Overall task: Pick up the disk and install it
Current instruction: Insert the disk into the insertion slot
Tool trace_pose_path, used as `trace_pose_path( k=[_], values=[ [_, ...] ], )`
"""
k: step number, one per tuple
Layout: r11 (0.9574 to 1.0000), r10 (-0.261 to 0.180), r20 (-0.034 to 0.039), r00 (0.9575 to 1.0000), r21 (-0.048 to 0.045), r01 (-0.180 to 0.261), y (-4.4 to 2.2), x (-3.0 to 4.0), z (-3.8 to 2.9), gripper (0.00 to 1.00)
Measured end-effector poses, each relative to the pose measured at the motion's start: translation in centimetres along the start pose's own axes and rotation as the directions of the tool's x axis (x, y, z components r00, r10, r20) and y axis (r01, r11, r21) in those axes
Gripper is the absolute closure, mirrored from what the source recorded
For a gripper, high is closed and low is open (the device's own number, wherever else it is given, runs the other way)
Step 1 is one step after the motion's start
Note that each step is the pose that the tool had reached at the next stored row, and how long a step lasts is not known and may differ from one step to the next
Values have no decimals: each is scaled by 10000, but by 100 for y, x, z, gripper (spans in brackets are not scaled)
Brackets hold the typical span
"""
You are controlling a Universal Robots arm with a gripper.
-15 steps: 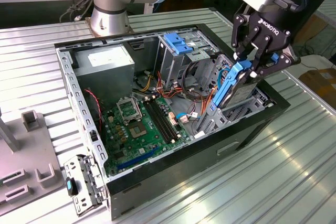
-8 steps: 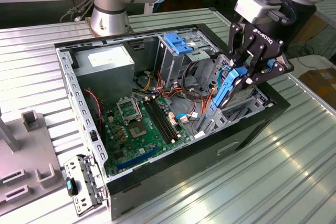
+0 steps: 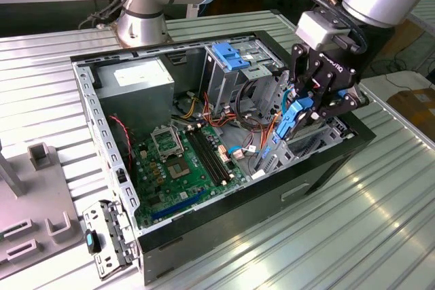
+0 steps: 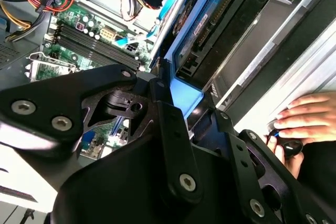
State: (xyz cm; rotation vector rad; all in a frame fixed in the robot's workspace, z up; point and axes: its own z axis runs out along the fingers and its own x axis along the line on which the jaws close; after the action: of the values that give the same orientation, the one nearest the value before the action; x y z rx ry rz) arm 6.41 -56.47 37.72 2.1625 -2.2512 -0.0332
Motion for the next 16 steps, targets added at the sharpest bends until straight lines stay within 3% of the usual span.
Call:
trace_pose_path(
  k=[7, 12, 13, 16],
  values=[
    [10000, 0, -1, 10000, -28, 0, -8, 0, 158, 63],
    [10000, 0, -1, 10000, -29, 0, -9, 0, 168, 62],
    [10000, -1, -1, 10000, -28, 1, -9, 0, 168, 56],
    [10000, 0, -1, 10000, -29, 0, -9, 0, 169, 57]
  ],
)
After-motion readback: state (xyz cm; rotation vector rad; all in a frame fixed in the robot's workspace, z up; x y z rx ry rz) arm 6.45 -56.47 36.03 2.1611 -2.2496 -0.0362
